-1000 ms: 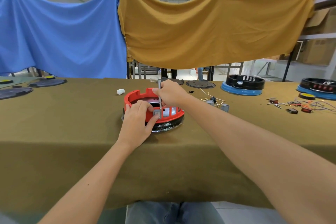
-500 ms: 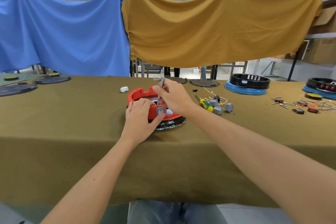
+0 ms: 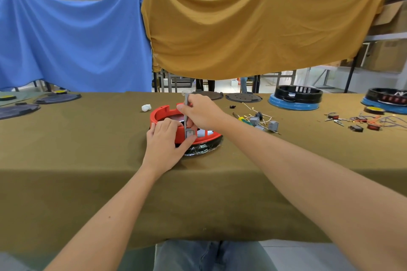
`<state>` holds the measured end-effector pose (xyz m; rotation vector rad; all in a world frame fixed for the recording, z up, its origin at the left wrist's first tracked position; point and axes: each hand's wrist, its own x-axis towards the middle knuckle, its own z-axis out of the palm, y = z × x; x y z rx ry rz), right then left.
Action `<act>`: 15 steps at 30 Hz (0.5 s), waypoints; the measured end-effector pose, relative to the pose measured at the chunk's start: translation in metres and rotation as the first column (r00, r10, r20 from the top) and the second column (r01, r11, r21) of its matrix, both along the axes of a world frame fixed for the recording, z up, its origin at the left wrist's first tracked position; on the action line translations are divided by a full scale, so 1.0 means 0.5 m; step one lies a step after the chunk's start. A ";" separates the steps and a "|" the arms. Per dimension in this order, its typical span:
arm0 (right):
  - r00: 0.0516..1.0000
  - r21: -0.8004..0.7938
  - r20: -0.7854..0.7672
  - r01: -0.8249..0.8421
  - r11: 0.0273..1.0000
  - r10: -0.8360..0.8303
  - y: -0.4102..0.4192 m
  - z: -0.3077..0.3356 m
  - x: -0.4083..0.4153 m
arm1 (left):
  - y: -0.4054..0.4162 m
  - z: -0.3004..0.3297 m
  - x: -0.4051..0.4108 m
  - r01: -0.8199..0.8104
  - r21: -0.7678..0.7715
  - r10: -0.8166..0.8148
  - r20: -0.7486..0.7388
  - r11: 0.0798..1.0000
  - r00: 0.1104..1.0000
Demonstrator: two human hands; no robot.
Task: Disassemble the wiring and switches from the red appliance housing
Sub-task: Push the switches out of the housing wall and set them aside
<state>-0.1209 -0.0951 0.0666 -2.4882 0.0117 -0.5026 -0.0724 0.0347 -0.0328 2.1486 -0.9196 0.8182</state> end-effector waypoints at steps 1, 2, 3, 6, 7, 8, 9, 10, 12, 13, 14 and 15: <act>1.000 -0.016 -0.020 0.004 1.000 -0.004 0.003 0.005 0.003 | 0.000 0.000 0.000 -0.004 0.005 0.004 -0.001 1.000 1.000; 0.999 -0.031 -0.040 0.001 1.000 -0.002 0.005 0.011 0.006 | 0.000 0.000 0.000 -0.008 0.011 0.008 -0.003 1.000 1.000; 0.998 -0.053 -0.062 -0.005 0.999 0.002 0.008 0.016 0.009 | 0.000 0.000 0.001 -0.009 0.017 0.009 -0.006 1.000 1.000; 0.992 -0.105 -0.125 -0.008 0.994 -0.005 0.014 0.030 0.016 | 0.000 -0.001 0.002 -0.007 0.033 0.007 -0.023 0.999 1.000; 0.990 -0.099 -0.140 -0.002 0.995 -0.011 0.015 0.033 0.019 | 0.000 -0.001 0.003 -0.007 0.038 0.008 -0.026 0.999 1.000; 0.988 -0.090 -0.151 0.003 0.996 -0.017 0.015 0.035 0.021 | 0.000 -0.001 0.003 -0.006 0.042 0.007 -0.028 0.999 1.000; 0.987 -0.084 -0.158 0.009 0.996 -0.022 0.015 0.037 0.023 | 0.000 0.001 0.003 -0.005 0.044 0.006 -0.032 0.999 0.999; 0.986 -0.080 -0.162 0.014 0.997 -0.026 0.015 0.037 0.023 | 0.000 0.001 0.003 -0.001 0.045 0.003 -0.036 0.999 0.999; 0.989 -0.056 -0.145 0.017 0.998 -0.025 0.013 0.033 0.020 | 0.001 0.001 0.003 0.008 0.040 -0.006 -0.040 0.999 0.999; 0.994 -0.019 -0.110 0.018 1.000 -0.020 0.009 0.027 0.018 | 0.001 0.000 0.003 0.014 0.034 -0.013 -0.041 0.999 0.999; 0.998 0.041 -0.053 0.021 0.999 -0.019 0.004 0.018 0.013 | 0.001 0.000 0.004 0.026 0.021 -0.025 -0.047 0.999 0.999; 1.000 0.114 0.012 0.027 0.993 -0.028 -0.005 0.008 0.007 | 0.002 -0.001 0.003 0.044 -0.002 -0.044 -0.057 0.999 0.997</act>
